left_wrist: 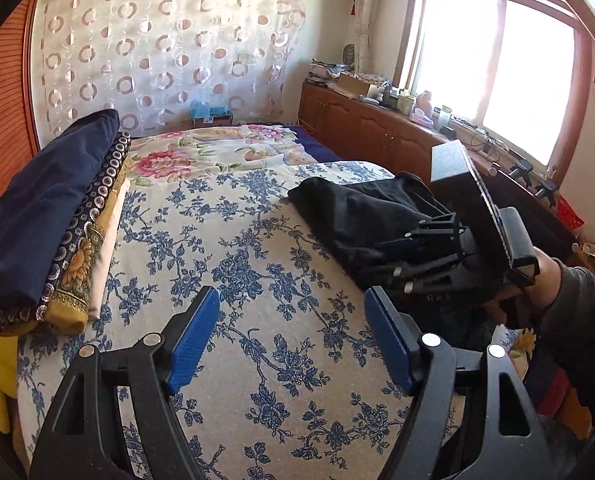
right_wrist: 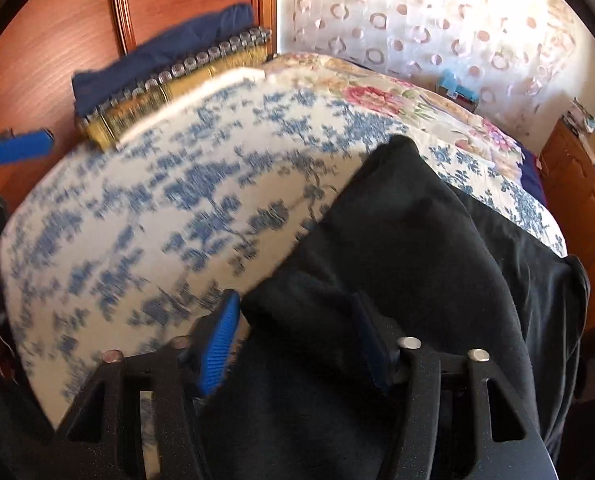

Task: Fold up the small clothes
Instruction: 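Fold the held side over the shirt body with the right tool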

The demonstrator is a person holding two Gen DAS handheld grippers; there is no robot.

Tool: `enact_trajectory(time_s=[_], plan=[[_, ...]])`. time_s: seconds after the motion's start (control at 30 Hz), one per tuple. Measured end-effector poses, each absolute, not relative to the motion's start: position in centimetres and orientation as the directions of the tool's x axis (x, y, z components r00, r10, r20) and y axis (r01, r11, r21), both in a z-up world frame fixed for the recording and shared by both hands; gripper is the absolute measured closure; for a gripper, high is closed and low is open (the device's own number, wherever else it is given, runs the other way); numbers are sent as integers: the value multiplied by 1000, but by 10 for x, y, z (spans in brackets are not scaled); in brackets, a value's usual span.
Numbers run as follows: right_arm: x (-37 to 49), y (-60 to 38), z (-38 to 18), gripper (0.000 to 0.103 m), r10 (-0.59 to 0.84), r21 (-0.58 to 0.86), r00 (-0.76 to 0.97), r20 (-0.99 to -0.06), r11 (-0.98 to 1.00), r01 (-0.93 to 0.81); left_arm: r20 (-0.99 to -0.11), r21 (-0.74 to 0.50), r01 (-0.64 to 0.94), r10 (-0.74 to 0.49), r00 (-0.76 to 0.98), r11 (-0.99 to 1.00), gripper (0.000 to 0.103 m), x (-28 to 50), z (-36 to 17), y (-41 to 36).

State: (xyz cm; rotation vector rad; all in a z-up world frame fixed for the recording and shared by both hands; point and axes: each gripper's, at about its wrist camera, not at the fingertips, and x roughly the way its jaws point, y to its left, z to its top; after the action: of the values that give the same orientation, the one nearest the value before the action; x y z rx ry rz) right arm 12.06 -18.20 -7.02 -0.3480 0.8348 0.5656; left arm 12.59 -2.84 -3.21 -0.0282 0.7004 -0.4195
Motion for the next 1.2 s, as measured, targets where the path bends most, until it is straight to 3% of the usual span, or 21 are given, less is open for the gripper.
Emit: enact_trajectory(time_s=[0.1,0.27,0.5,0.87,1.0,1.2], plan=[[126,-211,-51,92,405,12,547,-733,811,-584,-624,-168,374,-392,676,912,27,125,-37,-32],[137,-268,-11,94,426,66,626,-654,856,-513,-636,-171,394,-407,656,903,27,126,-45,-41],[190,-344,17,96,242,-2,733,-635,949,-315,-641,-168,411,-416,645,896,27,125,-46,-50],[269,-354,-11,96,8,-53,708,-706,996,-64,-653,-168,409,-412,635,897,27,127,-50,-51],[280,-340,-20,65,-47,-88,697,-715,996,-22,-658,-171,411,-414,629,895,27,129,-53,-52],[209,-335,-9,65,91,-42,720,-688,985,-165,-665,-179,419,-424,615,890,27,130,-59,-60]])
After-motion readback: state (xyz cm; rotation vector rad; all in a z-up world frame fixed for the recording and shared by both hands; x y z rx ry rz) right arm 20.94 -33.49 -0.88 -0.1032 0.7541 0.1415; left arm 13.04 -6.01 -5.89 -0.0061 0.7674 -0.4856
